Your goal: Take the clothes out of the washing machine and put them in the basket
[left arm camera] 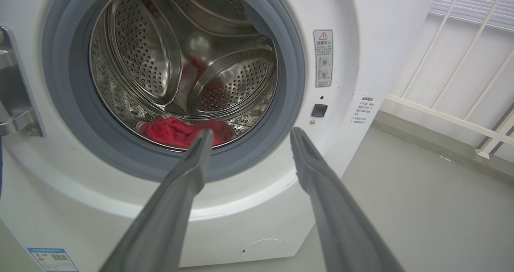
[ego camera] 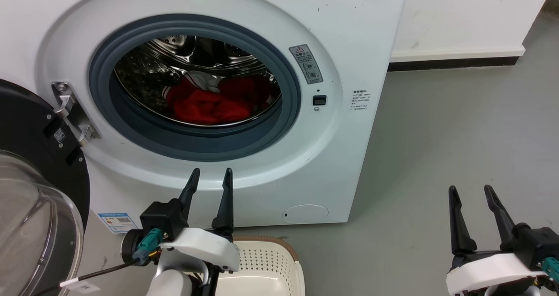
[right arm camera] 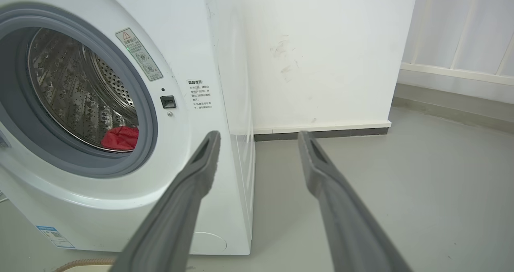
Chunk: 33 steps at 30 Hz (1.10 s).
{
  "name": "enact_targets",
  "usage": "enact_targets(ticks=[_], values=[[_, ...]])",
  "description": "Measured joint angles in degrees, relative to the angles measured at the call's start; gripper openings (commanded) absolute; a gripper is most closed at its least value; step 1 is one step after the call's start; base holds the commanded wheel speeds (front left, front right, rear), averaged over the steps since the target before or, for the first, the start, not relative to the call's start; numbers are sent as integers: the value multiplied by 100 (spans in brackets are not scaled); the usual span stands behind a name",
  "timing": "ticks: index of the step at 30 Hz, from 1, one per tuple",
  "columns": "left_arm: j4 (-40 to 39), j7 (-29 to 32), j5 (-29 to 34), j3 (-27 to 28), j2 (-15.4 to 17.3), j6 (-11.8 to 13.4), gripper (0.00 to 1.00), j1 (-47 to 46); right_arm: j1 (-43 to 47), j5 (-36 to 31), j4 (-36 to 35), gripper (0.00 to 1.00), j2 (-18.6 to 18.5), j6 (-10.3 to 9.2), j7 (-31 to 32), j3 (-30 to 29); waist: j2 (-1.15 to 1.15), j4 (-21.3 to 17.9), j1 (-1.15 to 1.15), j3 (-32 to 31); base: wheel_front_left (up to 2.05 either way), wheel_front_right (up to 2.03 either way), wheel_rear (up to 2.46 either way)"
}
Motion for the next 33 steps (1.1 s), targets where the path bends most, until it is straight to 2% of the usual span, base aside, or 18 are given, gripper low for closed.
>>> enact_targets(ticks=[14,33], values=[[123,-165,632,-136,1,158,100,-19,68,-634,-12,100,-1,0,-156,-19,0,-1,0,-11,0,0,0],[233,-342,1128,-204,2,405,100,-15,126,-1307,-8,100,-1,1,-342,-46,0,0,0,-43,0,0,0]])
